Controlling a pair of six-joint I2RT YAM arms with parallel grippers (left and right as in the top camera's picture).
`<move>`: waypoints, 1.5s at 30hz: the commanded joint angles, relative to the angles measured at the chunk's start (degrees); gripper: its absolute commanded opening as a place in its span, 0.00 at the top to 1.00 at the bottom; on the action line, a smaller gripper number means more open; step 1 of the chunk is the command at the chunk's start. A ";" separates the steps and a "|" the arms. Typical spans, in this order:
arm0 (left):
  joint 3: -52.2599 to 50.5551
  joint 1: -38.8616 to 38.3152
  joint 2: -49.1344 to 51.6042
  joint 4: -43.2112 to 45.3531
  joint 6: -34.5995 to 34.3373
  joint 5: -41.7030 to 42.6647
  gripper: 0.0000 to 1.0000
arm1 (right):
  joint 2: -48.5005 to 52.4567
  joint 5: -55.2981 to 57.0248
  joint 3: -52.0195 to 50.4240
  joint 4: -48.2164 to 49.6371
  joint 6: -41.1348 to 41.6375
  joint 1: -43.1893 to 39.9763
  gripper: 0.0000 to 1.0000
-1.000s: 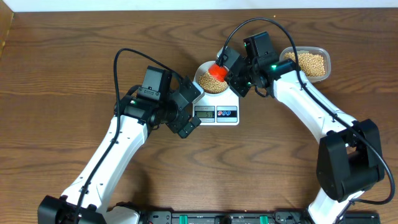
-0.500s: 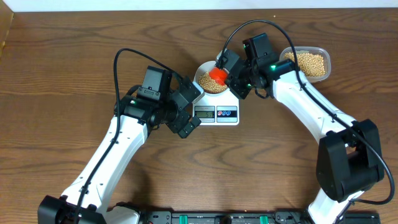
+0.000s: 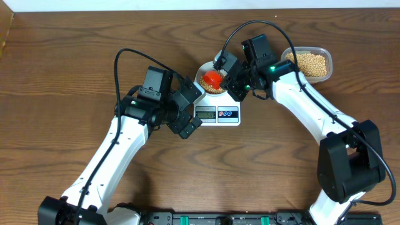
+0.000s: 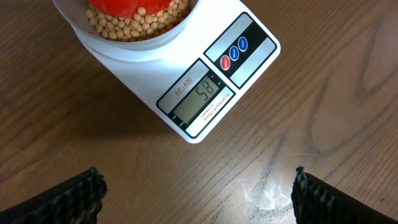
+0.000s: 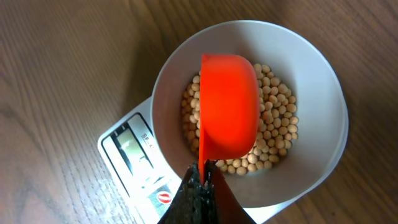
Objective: Scoop item into bowl and weigh 50g on scale
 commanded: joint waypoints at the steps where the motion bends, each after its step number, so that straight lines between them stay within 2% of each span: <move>1: 1.29 -0.07 -0.74 -0.15 0.96 -0.11 0.02 | -1.42 -1.57 -0.48 -0.07 2.75 0.39 0.99; 5: 1.29 -0.07 -0.74 -0.15 0.96 -0.11 0.02 | -1.42 -0.74 -0.48 0.39 2.71 0.39 0.99; 14: 1.29 -0.07 -0.74 -0.15 0.98 -0.11 0.02 | -1.42 11.56 -0.48 4.55 2.58 0.46 0.99; 45: 1.29 -0.07 -0.74 -0.15 0.98 -0.11 0.02 | -1.40 8.83 -1.92 2.73 1.64 1.79 0.99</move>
